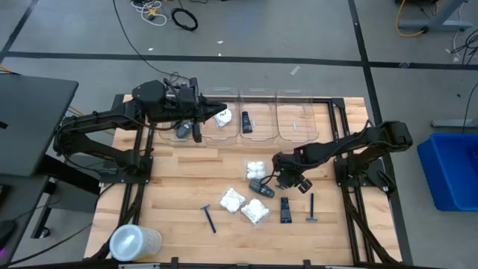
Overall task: Pick & Place Travel size toiletries
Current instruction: Put the top blue razor into the right transparent bin
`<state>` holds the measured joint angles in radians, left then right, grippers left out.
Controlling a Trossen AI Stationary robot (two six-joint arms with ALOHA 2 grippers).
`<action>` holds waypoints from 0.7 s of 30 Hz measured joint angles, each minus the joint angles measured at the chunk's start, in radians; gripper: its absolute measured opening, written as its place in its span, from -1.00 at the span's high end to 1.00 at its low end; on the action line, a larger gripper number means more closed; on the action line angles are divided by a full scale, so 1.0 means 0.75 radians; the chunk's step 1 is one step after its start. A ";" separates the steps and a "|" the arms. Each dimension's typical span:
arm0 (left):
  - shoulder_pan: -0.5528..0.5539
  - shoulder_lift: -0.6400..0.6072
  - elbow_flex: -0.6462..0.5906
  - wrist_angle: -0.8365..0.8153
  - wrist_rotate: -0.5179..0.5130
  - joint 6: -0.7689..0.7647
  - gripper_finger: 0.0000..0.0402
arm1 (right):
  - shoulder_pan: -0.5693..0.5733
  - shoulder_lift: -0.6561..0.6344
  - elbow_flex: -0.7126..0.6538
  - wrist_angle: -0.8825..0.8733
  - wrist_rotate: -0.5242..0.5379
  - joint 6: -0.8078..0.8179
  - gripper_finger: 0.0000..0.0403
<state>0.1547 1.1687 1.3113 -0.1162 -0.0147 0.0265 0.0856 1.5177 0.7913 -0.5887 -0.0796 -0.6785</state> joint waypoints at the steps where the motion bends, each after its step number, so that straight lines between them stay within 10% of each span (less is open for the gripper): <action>1: 0.000 0.000 0.000 0.000 0.000 0.000 0.96 | 0.000 0.000 -0.012 0.021 0.000 -0.004 0.12; 21: 0.001 0.000 0.000 0.000 -0.001 -0.019 0.95 | -0.050 0.001 -0.056 0.116 -0.018 -0.142 0.26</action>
<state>0.1551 1.1687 1.3113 -0.1162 -0.0151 0.0120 0.0485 1.5182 0.7494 -0.5017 -0.0934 -0.7850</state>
